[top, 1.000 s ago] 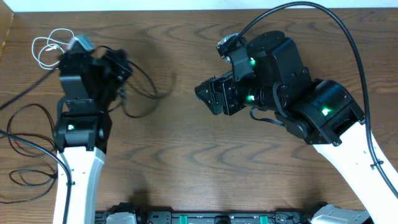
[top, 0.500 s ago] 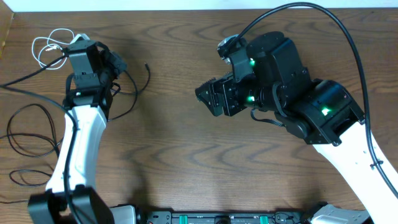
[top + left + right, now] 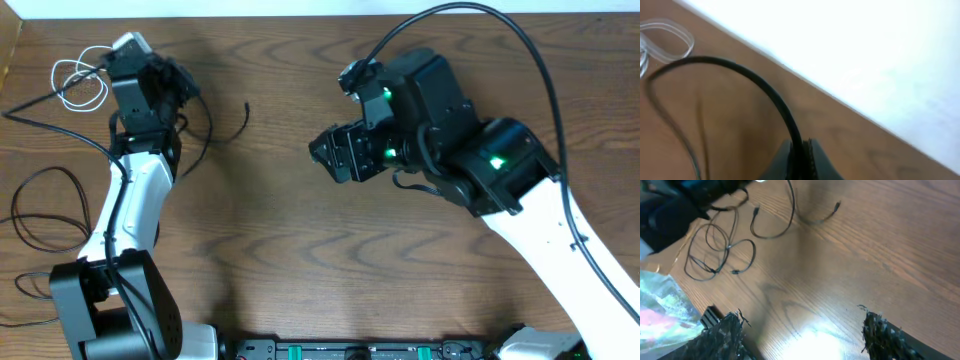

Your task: Untangle cables

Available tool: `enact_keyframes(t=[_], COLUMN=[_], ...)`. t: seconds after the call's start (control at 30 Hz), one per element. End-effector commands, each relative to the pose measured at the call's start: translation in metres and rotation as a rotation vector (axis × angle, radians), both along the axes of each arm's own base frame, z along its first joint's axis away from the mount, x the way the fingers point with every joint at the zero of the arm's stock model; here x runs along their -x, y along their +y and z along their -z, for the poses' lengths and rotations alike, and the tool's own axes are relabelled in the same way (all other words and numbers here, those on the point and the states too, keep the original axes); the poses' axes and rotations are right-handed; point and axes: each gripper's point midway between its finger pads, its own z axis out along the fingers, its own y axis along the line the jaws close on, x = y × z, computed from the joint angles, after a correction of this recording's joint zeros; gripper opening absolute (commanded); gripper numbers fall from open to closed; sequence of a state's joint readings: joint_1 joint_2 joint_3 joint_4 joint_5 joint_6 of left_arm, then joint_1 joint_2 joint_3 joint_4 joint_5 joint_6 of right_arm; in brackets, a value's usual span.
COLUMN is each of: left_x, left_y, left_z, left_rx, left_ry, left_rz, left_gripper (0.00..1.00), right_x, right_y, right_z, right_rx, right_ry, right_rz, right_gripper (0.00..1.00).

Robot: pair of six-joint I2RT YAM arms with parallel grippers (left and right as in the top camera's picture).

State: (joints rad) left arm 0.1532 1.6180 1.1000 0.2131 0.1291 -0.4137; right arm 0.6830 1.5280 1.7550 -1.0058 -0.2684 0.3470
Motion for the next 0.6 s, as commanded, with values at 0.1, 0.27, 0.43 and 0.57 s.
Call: enact_keyframes(t=[0.1,0.27,0.43,0.57], left_x=[-0.017,-0.022,-0.028,-0.043], left_y=[-0.019,-0.015,-0.001,0.005], left_z=[-0.088,-0.14,-0.137,-0.079], left_rx=[-0.111,-0.212,-0.273,-0.315], left_ry=[-0.213,-0.343,-0.338,-0.184], left_rz=[0.087,0.02,-0.048,-0.035], left_gripper=[0.07,0.07,0.08,0.08], right_x=[-0.007,-0.009,-0.01,-0.009], right_y=[0.006,0.008,0.009,0.008], right_z=[0.018,0.028,0.031,0.032], right_rx=[0.04,0.059,0.065,0.067], right_ry=[0.022,0.045,0.053,0.056], right_rz=[-0.01,-0.01,-0.01,-0.01], right_gripper=[0.75,0.75,0.75,0.74])
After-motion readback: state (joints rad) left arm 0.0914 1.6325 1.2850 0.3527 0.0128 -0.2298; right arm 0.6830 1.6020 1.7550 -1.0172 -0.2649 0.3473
